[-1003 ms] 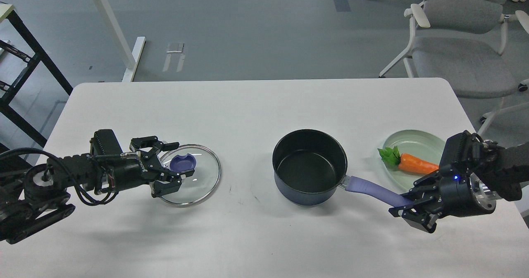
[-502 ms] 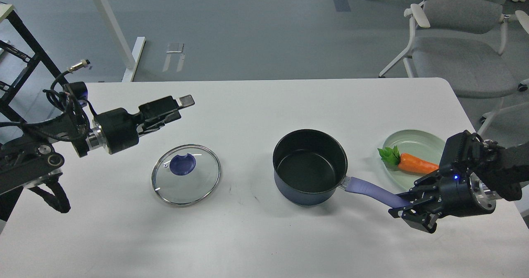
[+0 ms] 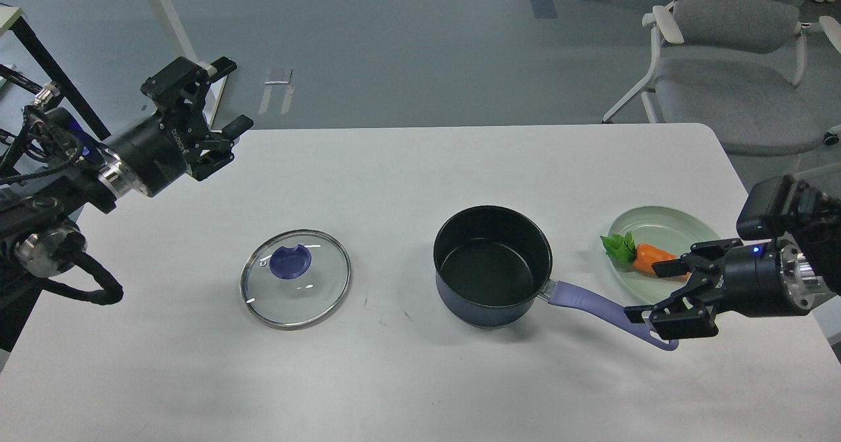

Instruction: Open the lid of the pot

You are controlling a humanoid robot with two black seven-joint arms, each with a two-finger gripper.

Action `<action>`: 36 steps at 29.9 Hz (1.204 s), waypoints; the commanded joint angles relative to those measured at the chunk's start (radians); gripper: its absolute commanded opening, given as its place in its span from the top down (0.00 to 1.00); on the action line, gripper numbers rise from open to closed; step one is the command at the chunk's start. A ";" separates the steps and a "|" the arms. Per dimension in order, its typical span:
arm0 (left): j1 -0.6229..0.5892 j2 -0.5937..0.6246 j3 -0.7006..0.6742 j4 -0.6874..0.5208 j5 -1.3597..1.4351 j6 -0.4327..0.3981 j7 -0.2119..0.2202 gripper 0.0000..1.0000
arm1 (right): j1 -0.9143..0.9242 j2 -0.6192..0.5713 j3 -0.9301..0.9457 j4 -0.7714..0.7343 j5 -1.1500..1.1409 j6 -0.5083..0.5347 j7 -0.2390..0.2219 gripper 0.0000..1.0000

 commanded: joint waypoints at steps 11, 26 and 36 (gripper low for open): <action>0.057 -0.074 -0.109 0.055 -0.175 -0.013 0.000 0.01 | 0.003 0.060 0.072 -0.143 1.077 -0.156 0.000 0.02; 0.261 -0.244 -0.376 0.149 -0.175 -0.077 0.199 0.01 | -0.127 0.312 0.083 -0.475 1.769 -0.249 0.000 0.01; 0.372 -0.290 -0.487 0.161 -0.178 -0.134 0.275 0.01 | -0.268 0.350 0.193 -0.473 1.802 -0.041 0.000 0.01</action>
